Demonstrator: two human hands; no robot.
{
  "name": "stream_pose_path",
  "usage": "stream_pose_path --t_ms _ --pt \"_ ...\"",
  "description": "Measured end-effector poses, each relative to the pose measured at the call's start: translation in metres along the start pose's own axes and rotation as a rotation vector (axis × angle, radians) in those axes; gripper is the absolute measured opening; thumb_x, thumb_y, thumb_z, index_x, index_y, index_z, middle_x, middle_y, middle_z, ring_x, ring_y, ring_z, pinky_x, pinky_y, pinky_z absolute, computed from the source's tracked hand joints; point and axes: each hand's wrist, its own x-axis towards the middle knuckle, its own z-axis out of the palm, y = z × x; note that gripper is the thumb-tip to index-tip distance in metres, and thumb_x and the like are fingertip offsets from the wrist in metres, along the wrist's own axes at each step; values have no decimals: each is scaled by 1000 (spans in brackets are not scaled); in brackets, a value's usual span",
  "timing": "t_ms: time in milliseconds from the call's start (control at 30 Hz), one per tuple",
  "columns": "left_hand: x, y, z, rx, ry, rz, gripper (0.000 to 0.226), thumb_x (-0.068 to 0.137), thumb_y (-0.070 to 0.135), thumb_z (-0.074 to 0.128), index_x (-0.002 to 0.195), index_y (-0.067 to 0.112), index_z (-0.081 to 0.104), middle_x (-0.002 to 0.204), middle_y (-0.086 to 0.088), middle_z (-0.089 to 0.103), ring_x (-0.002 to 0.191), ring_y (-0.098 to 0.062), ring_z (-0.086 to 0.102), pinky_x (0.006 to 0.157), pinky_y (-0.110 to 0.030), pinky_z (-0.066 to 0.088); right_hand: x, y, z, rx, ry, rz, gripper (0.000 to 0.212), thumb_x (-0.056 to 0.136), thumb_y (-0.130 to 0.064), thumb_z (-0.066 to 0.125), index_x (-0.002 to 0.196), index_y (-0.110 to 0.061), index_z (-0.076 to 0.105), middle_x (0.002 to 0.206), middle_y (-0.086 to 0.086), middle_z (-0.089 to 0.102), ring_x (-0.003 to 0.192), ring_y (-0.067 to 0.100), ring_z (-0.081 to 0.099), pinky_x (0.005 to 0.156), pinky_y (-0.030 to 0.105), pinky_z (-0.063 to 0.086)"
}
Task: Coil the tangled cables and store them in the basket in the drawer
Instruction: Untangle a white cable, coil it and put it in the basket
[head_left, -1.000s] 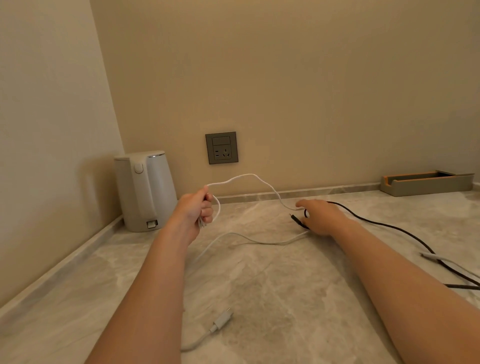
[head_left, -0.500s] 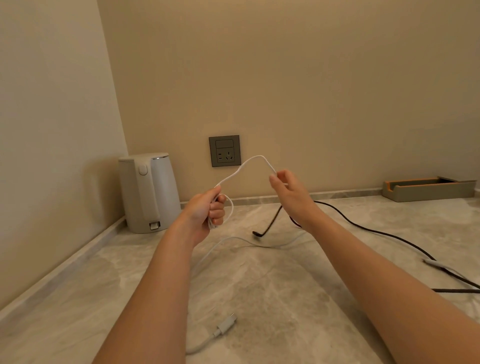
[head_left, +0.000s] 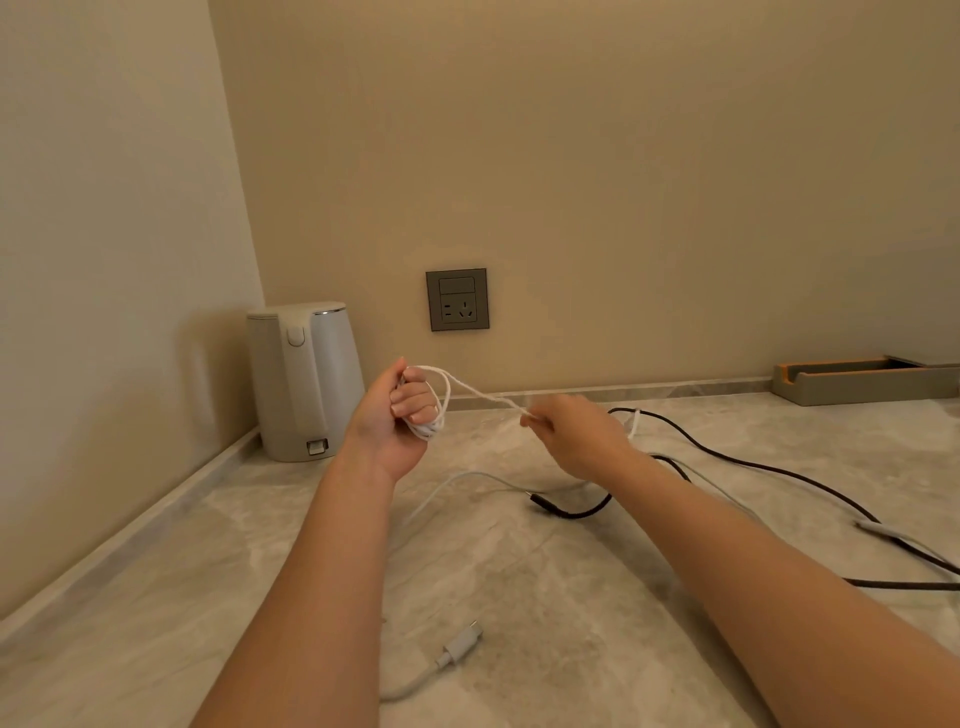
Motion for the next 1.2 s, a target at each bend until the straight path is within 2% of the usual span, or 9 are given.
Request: stream_pose_path --t_ms 167,400,567,667,767,900,1000,1067,1200 --pt "2 0 -3 -98 55 39 45 103 34 35 62 16 43 35 10 32 26 -2 31 30 -13 24 -15 -24 -5 -442 -215 -224 33 102 -34 31 93 -17 59 99 5 64 91 29 57 60 28 30" --pt "8 -1 -5 -40 228 227 39 102 33 38 70 12 45 41 6 43 32 -2 42 36 -12 36 -27 -59 -15 -531 -160 -519 39 103 -36 29 106 -14 60 101 8 65 92 30 60 64 31 32" --pt "6 -17 6 543 367 336 32 102 24 41 76 9 49 59 -2 51 41 -5 51 45 -17 44 -25 -61 -27 -382 50 -582 29 100 -33 39 99 -16 62 96 0 65 84 24 60 59 30 32" --pt "0 -30 14 945 270 323 36 103 28 37 75 10 51 57 0 50 40 -3 50 41 -15 40 -23 -58 -33 -238 220 -566 22 95 -35 52 96 -17 64 94 -2 65 84 23 61 57 31 35" --pt "0 -38 18 1265 115 260 44 104 33 32 73 11 55 50 2 55 51 -11 48 50 -22 36 -19 -47 -39 -134 287 -447 22 88 -41 60 93 -20 61 95 -7 64 86 17 57 61 30 38" --pt "-1 -39 18 1326 32 95 60 103 44 22 71 7 57 48 -1 55 50 -15 49 58 -30 37 -15 -34 -40 19 237 -362 35 80 -45 69 87 -21 44 79 -10 52 73 16 46 60 32 37" --pt "-3 -38 20 1308 -37 -34 64 100 55 18 79 6 53 47 2 45 43 -11 41 53 -27 34 -9 -26 -36 228 123 -417 33 78 -32 75 86 -13 49 69 -11 46 65 14 43 59 28 37" --pt "-6 -35 22 1286 -59 -101 62 97 59 26 74 8 52 47 4 37 41 -9 34 49 -24 32 -3 -18 -35 328 98 -405 25 82 -25 72 84 -13 50 66 -11 44 61 9 38 57 23 33" --pt "-14 -25 20 1294 -197 -179 31 96 30 52 70 12 49 48 7 25 40 -6 23 41 -17 27 0 2 -31 456 162 -332 19 91 -19 61 75 -16 52 60 -10 42 55 6 35 54 18 30"
